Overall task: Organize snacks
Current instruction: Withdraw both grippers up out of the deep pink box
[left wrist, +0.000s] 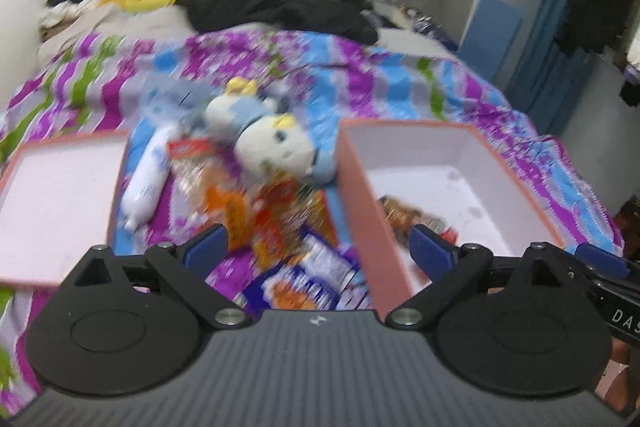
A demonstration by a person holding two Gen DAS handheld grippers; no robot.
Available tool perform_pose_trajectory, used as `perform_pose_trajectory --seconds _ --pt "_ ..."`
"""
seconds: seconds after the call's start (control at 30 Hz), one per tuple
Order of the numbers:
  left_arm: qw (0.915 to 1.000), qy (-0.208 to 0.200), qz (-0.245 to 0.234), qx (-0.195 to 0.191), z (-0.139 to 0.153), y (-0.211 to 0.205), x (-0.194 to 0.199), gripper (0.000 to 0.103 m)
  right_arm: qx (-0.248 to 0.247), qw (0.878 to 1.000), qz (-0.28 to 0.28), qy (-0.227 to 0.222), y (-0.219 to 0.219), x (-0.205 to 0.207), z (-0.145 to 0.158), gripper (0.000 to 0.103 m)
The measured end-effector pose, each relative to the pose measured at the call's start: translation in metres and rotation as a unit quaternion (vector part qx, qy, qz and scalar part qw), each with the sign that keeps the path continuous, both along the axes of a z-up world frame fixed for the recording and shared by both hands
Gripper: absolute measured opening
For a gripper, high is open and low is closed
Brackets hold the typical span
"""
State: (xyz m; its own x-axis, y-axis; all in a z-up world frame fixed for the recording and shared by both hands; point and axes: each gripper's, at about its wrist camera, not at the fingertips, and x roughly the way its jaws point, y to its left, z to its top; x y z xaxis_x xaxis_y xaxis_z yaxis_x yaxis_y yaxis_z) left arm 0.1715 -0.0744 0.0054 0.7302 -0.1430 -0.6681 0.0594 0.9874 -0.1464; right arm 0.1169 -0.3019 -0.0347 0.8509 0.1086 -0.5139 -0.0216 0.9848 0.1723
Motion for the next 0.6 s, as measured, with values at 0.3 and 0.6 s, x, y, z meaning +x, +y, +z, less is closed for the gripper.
perform_pose_trajectory --seconds 0.3,0.6 --pt "0.9995 0.026 -0.016 -0.012 0.039 0.013 -0.036 0.099 -0.001 0.998 0.035 0.047 0.031 -0.002 -0.033 0.079" --pt "0.997 0.07 -0.028 -0.018 0.093 0.014 -0.048 0.099 -0.016 0.996 0.036 0.085 0.043 0.014 -0.049 0.079"
